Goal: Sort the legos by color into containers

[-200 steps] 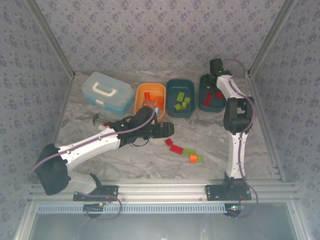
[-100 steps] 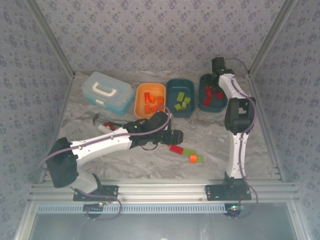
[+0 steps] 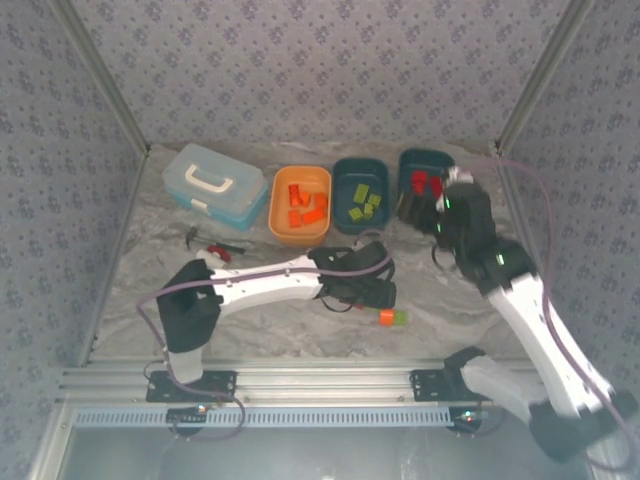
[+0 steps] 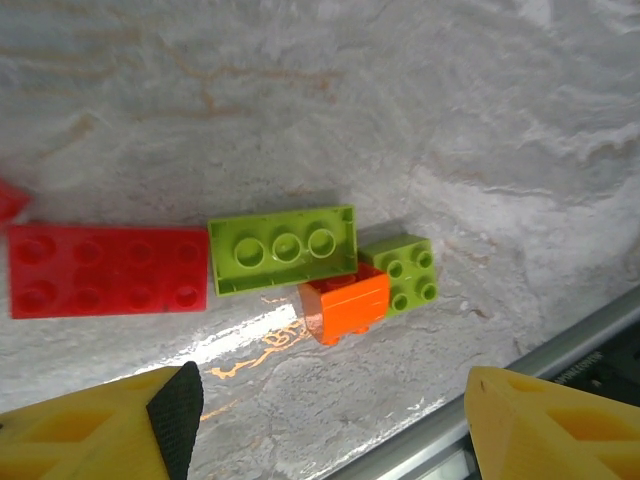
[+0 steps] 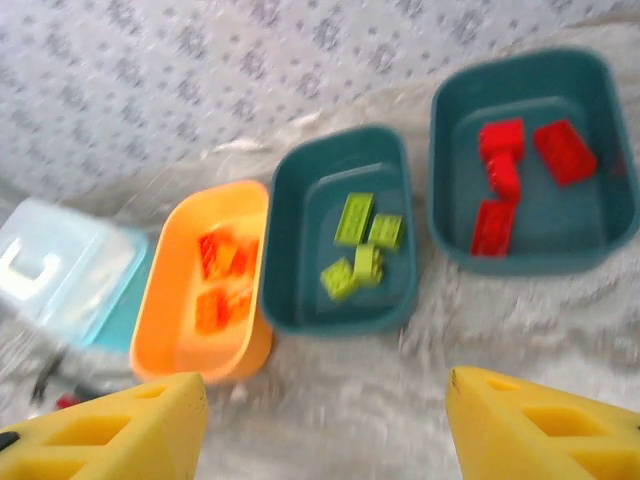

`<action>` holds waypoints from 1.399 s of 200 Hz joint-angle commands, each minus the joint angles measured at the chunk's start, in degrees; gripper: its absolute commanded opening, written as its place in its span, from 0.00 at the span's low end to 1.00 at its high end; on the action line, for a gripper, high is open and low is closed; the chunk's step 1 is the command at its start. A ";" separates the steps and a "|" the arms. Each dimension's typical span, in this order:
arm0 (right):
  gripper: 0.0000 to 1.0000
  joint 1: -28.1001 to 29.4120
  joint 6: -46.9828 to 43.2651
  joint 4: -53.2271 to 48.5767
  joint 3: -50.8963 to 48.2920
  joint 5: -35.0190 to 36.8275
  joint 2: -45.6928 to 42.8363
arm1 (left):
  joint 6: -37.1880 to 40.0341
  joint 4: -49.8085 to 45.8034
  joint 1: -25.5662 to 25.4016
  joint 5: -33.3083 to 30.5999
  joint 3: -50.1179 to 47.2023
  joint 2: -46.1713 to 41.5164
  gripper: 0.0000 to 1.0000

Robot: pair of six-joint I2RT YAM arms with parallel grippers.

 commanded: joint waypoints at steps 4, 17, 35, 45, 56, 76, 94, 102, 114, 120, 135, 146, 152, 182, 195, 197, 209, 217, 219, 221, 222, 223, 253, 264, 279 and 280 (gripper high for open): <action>0.67 3.04 6.14 -11.16 -6.48 -1.66 -8.40 | -4.46 -4.83 -1.23 1.19 4.68 4.44 0.72; 0.66 4.27 6.53 -15.30 -6.33 -3.19 -11.54 | -5.28 -5.83 -1.68 0.95 6.85 6.81 0.72; 0.66 5.69 6.52 -19.14 -5.02 -2.46 -14.06 | -5.83 -8.49 -2.00 0.92 9.78 9.62 0.72; 0.66 6.00 6.29 -19.85 -4.47 -1.64 -14.92 | -6.11 -9.30 -2.26 0.72 11.19 10.92 0.72; 0.66 6.00 6.29 -20.24 -3.98 -1.11 -15.40 | -6.52 -10.14 -2.43 0.61 12.56 12.35 0.72; 0.66 6.14 6.47 -19.16 -3.84 -1.17 -15.50 | -7.63 -11.27 -2.62 0.85 13.80 14.36 0.71; 0.66 6.21 6.82 -17.81 -4.12 -1.88 -15.52 | -7.76 -11.31 -2.64 0.90 14.27 15.46 0.70; 0.66 6.22 6.58 -17.03 -4.27 -2.37 -15.82 | -7.44 -11.29 -2.66 0.71 14.83 16.02 0.70; 0.66 6.18 5.80 -15.81 -4.36 -3.96 -16.23 | -6.98 -11.82 -2.66 0.52 16.19 17.05 0.69; 0.66 6.21 5.25 -15.24 -4.41 -5.05 -16.43 | -6.80 -12.55 -2.66 0.38 17.10 17.73 0.68; 0.66 6.25 4.85 -15.81 -3.65 -5.76 -16.90 | -6.85 -13.29 -2.65 0.36 17.98 18.70 0.63; 0.67 6.18 4.45 -16.98 -2.62 -6.00 -16.98 | -7.02 -12.60 -2.72 0.52 17.57 18.66 0.58; 0.67 6.21 4.37 -17.81 -1.84 -5.93 -16.99 | -7.12 -12.61 -2.77 0.56 17.42 18.66 0.54; 0.67 6.12 4.24 -20.27 0.49 -5.46 -17.78 | -7.03 -12.58 -2.87 -0.07 16.30 17.98 0.41; 0.67 6.13 4.18 -20.82 0.93 -5.29 -17.87 | -6.90 -12.62 -2.98 -0.23 16.10 17.72 0.35; 0.67 6.16 4.25 -20.83 0.98 -5.28 -17.83 | -6.85 -12.62 -3.00 -0.31 16.10 17.70 0.34; 0.67 6.10 4.19 -20.67 1.00 -5.30 -17.87 | -6.72 -12.76 -3.01 -0.53 16.18 17.47 0.29; 0.67 6.10 4.22 -20.49 0.90 -5.37 -17.76 | -6.69 -13.07 -3.11 -0.92 16.18 17.22 0.26; 0.67 6.13 4.26 -20.35 0.91 -5.39 -17.78 | -6.69 -13.17 -3.15 -1.10 16.16 17.11 0.26; 0.67 6.14 4.27 -20.32 0.86 -5.39 -17.78 | -6.69 -13.22 -3.11 -1.30 16.16 16.98 0.26; 0.67 6.15 4.27 -20.31 0.80 -5.35 -17.78 | -6.69 -13.32 -3.11 -1.42 16.17 16.90 0.26; 0.67 6.16 4.22 -20.31 0.81 -5.33 -17.74 | -6.69 -13.36 -3.19 -1.57 16.18 16.86 0.26; 0.67 6.08 4.27 -19.96 0.65 -6.07 -17.24 | -6.22 -14.75 -3.71 -4.64 14.90 13.05 0.26; 0.67 6.13 4.26 -19.59 0.52 -6.68 -17.28 | -6.06 -14.87 -3.63 -5.71 13.70 10.90 0.25; 0.67 6.15 2.16 -18.87 0.60 -7.87 -17.33 | -5.40 -16.55 -3.20 -7.62 13.42 8.45 0.25; 0.67 6.16 2.12 -18.84 0.62 -7.91 -17.25 | -5.26 -16.74 -3.11 -7.70 13.40 8.24 0.25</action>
